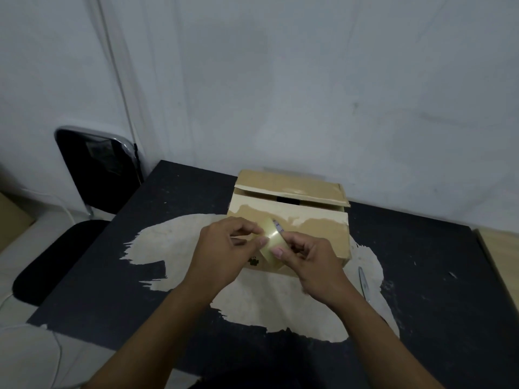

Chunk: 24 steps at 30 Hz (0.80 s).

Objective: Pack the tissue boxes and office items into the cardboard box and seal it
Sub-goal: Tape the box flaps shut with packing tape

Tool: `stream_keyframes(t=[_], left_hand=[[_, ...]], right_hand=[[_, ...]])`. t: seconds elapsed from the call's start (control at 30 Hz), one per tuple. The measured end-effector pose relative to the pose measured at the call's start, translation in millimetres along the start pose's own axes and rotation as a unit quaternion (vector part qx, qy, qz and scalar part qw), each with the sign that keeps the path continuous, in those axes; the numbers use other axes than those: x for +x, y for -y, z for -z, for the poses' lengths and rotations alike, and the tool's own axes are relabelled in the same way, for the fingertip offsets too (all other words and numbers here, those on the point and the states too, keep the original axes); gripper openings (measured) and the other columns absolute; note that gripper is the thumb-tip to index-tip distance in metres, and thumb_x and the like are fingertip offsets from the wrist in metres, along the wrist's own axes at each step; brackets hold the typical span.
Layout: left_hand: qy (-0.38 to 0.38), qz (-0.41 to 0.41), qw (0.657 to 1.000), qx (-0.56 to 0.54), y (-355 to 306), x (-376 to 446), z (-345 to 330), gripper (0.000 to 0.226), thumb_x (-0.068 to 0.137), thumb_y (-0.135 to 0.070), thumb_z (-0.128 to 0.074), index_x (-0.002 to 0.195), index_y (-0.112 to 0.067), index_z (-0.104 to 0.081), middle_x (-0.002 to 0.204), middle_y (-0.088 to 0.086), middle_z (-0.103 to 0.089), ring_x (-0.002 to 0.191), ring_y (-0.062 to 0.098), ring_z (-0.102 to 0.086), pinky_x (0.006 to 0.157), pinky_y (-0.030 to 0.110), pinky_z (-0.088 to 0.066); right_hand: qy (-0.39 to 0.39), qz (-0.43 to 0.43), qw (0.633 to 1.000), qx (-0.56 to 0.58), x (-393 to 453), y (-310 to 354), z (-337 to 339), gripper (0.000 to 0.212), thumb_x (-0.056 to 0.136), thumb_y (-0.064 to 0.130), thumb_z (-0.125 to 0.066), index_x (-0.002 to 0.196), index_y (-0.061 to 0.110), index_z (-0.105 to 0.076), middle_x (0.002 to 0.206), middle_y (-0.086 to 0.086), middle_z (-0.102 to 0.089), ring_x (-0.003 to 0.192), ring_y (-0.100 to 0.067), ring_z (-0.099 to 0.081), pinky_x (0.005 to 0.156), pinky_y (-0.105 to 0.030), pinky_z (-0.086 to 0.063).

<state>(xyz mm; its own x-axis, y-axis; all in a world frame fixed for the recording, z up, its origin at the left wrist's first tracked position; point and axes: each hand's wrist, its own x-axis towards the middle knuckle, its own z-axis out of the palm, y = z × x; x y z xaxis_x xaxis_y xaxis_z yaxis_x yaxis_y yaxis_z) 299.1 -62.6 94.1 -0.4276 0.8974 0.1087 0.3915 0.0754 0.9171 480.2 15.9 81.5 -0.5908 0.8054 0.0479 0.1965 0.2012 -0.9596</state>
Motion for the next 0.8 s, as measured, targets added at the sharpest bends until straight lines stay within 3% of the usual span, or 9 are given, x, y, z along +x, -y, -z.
stream_keyframes(t=[0.23,0.37,0.5,0.67,0.8], left_hand=[[0.023,0.02,1.0,-0.008,0,20,9,0.012,0.081,-0.021,-0.085,0.091,-0.023,-0.079,0.105,-0.013,-0.073,0.098,0.004,-0.07,0.087,0.034,-0.062],[0.044,0.013,0.999,0.007,0,29,14,0.011,0.081,-0.022,-0.085,0.089,-0.023,-0.078,0.109,-0.014,-0.071,0.098,0.004,-0.069,0.087,0.032,-0.062],[0.066,-0.016,0.998,0.016,1,37,18,0.01,0.084,-0.021,-0.082,0.086,-0.023,-0.073,0.112,-0.013,-0.066,0.1,0.007,-0.068,0.086,0.033,-0.062],[0.095,-0.04,0.991,0.08,4,43,15,0.009,0.093,-0.025,-0.072,0.089,-0.028,-0.065,0.115,-0.013,-0.051,0.106,0.006,-0.06,0.087,0.022,-0.057],[0.084,-0.082,0.986,0.119,8,41,10,0.007,0.098,-0.025,-0.066,0.096,-0.029,-0.061,0.112,-0.014,-0.045,0.108,0.001,-0.054,0.085,0.012,-0.047]], right_hand=[[-0.022,0.012,1.0,-0.006,9,2,-13,0.024,0.093,0.013,-0.07,0.113,0.025,-0.077,0.1,0.01,-0.077,0.095,-0.011,-0.071,0.079,-0.029,-0.058],[-0.043,0.022,0.999,0.006,13,6,-20,0.029,0.093,0.014,-0.07,0.11,0.037,-0.073,0.1,0.015,-0.076,0.097,-0.008,-0.07,0.076,-0.021,-0.056],[-0.06,0.03,0.998,-0.003,17,10,-24,0.03,0.092,0.016,-0.07,0.112,0.039,-0.071,0.102,0.02,-0.075,0.098,-0.006,-0.07,0.074,-0.017,-0.055],[-0.067,0.023,0.997,-0.011,22,12,-27,0.033,0.092,0.017,-0.071,0.11,0.044,-0.069,0.102,0.02,-0.075,0.097,-0.004,-0.069,0.074,-0.014,-0.054],[-0.068,0.019,0.998,-0.005,24,9,-25,0.028,0.092,0.015,-0.071,0.111,0.036,-0.074,0.1,0.012,-0.077,0.095,-0.008,-0.07,0.075,-0.016,-0.054]])
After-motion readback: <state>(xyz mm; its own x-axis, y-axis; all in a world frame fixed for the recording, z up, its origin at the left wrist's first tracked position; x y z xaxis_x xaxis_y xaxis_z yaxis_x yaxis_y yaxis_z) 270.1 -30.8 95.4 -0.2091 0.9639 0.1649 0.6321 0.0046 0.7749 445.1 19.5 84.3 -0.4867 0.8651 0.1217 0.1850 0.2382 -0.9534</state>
